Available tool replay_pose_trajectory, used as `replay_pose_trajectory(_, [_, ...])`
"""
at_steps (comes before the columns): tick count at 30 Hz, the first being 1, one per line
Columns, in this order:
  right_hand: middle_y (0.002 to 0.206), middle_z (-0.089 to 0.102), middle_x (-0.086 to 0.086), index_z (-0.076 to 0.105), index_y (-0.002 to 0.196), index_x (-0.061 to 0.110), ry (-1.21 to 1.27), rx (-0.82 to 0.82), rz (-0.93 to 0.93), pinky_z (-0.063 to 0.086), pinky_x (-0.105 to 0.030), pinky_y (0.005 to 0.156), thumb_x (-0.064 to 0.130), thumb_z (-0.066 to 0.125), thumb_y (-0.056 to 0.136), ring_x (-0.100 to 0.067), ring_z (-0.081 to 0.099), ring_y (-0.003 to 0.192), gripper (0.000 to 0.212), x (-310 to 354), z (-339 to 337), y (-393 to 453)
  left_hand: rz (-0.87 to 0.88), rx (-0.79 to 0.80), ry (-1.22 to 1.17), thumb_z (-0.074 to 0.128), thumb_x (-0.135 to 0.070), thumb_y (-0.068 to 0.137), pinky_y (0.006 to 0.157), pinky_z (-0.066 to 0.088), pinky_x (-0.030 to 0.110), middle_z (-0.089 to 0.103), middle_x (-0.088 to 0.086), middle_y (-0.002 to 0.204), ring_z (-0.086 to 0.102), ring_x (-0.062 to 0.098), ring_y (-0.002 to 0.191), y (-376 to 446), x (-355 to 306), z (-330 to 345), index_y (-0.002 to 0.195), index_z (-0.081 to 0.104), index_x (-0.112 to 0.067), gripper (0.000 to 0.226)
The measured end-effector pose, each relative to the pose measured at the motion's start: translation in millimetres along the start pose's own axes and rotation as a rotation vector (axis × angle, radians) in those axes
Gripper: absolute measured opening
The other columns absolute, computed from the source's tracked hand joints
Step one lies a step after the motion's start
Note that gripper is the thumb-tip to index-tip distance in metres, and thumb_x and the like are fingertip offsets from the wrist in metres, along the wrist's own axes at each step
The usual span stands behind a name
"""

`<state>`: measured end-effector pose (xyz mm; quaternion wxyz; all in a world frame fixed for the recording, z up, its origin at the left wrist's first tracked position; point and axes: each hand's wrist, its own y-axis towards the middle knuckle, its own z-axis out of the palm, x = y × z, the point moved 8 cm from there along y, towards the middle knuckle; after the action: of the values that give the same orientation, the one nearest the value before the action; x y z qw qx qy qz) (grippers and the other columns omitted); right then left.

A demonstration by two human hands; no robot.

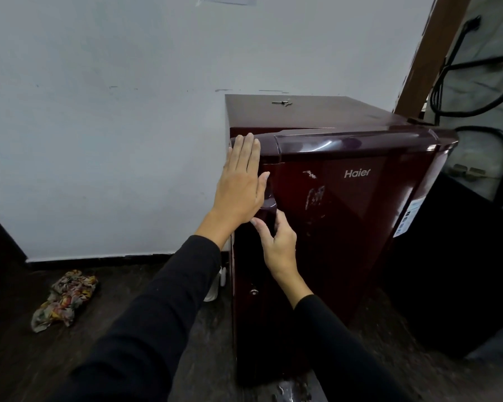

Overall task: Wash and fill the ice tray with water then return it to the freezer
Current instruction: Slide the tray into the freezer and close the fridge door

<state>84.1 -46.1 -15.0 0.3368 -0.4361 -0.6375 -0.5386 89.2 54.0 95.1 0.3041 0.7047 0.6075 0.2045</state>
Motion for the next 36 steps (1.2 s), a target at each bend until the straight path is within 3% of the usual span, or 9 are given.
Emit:
replay_pose_trajectory(4, [0.070,0.054,0.013,0.060,0.108,0.009,-0.034,0.019,0.035,0.043,-0.020,0.064,0.040,0.066,0.088,0.000,0.050,0.060,0.038,-7.4,10.9,14.3,-0.013,0.013,-0.011,0.014,-0.039,0.096,0.121,0.003,0.040,0.010,0.017,0.158,0.002,0.030,0.147,10.2,10.7,9.0,0.149,0.014,0.000,0.065])
replay_pose_trajectory(15, [0.066,0.045,0.012,0.049,0.088,0.012,-0.128,0.071,0.047,0.033,-0.019,0.057,0.041,0.067,0.088,-0.003,0.040,0.057,0.034,-21.9,29.8,47.1,-0.043,0.018,-0.059,0.031,-0.032,0.101,0.121,0.001,0.036,0.008,0.018,0.158,-0.001,0.031,0.147,32.1,31.1,26.7,0.148,0.011,0.001,0.061])
replay_pose_trajectory(20, [0.066,0.049,0.010,0.050,0.084,0.013,-0.112,0.111,0.042,0.037,-0.023,0.061,0.040,0.067,0.087,-0.004,0.044,0.060,0.032,-24.2,31.6,48.8,-0.041,-0.012,-0.060,0.032,-0.032,0.101,0.120,0.000,0.035,0.008,0.017,0.158,-0.001,0.031,0.147,31.5,31.7,30.6,0.149,0.012,0.001,0.062])
replay_pose_trajectory(25, [0.071,0.054,0.013,0.042,0.072,0.033,-0.069,0.124,0.048,0.040,-0.020,0.064,0.037,0.068,0.087,-0.003,0.050,0.066,0.030,-19.6,30.5,47.2,-0.039,-0.010,-0.021,0.030,-0.033,0.099,0.120,-0.001,0.036,0.008,0.018,0.158,0.000,0.032,0.147,32.2,31.4,31.6,0.148,0.010,0.002,0.063])
replay_pose_trajectory(29, [0.085,0.064,0.003,0.052,0.082,0.022,-0.046,0.155,0.054,0.044,-0.023,0.075,0.037,0.068,0.088,-0.003,0.054,0.076,0.022,-21.5,32.6,46.8,-0.043,-0.005,-0.006,0.030,-0.033,0.100,0.120,-0.001,0.037,0.006,0.018,0.158,-0.002,0.031,0.147,31.9,32.4,32.7,0.149,0.009,0.001,0.063])
replay_pose_trajectory(31, [0.085,0.063,0.005,0.053,0.086,0.019,-0.036,0.163,0.066,0.043,-0.019,0.074,0.036,0.068,0.088,-0.001,0.052,0.073,0.023,-21.1,32.0,46.3,-0.049,-0.001,-0.006,0.031,-0.032,0.101,0.120,-0.001,0.037,0.006,0.017,0.159,-0.002,0.031,0.147,32.0,32.4,33.6,0.149,0.009,0.001,0.063])
replay_pose_trajectory(36, [0.073,0.054,0.015,0.043,0.071,0.032,-0.028,0.158,0.069,0.042,-0.008,0.061,0.031,0.069,0.088,0.002,0.052,0.070,0.031,-17.1,29.3,45.1,-0.060,0.012,0.014,0.031,-0.033,0.101,0.121,0.001,0.039,0.004,0.017,0.159,-0.003,0.031,0.147,32.7,32.6,34.2,0.149,0.008,0.001,0.063])
